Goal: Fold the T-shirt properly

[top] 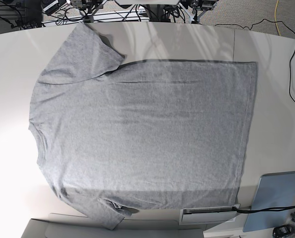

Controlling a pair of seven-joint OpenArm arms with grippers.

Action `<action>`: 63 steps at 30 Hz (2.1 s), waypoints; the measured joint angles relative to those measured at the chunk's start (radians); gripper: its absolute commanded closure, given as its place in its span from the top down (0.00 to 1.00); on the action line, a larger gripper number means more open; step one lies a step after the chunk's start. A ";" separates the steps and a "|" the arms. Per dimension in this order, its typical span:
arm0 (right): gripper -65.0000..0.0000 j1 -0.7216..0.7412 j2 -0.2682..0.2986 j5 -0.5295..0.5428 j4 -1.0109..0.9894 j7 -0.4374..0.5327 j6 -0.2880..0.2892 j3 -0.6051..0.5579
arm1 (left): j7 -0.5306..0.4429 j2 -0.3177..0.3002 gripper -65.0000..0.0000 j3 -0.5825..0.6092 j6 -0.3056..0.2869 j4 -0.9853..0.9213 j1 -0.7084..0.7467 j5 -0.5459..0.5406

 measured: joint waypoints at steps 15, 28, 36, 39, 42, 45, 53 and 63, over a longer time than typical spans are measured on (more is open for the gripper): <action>0.32 -0.002 0.005 0.000 0.000 -0.011 0.000 0.000 | -0.002 0.000 0.33 0.000 0.000 0.008 0.006 0.000; 0.32 -0.158 0.050 0.036 0.099 0.000 0.132 0.000 | 0.108 0.000 0.33 0.004 -0.001 0.386 0.268 0.007; 0.32 -0.441 0.099 0.127 0.529 -0.038 0.243 -0.003 | 0.157 -0.037 0.33 0.006 -0.161 0.805 0.521 -0.106; 0.32 -0.580 0.113 0.177 0.752 -0.047 0.283 -0.006 | 0.186 -0.060 0.33 0.006 -0.178 0.978 0.621 -0.105; 0.32 -0.716 0.150 0.231 0.974 -0.048 0.289 -0.006 | 0.190 -0.090 0.33 0.006 -0.227 1.154 0.708 -0.105; 0.32 -0.846 0.206 0.278 1.176 -0.073 0.281 -0.004 | 0.194 -0.142 0.33 0.010 -0.238 1.323 0.797 -0.108; 0.32 -1.086 0.347 0.315 1.643 -0.167 0.277 -0.003 | 0.253 -0.389 0.33 0.006 -0.177 1.740 0.961 -0.083; 0.32 -1.116 0.388 0.119 2.044 -0.272 0.232 -0.002 | 0.272 -0.566 0.46 0.009 -0.254 1.902 0.822 0.110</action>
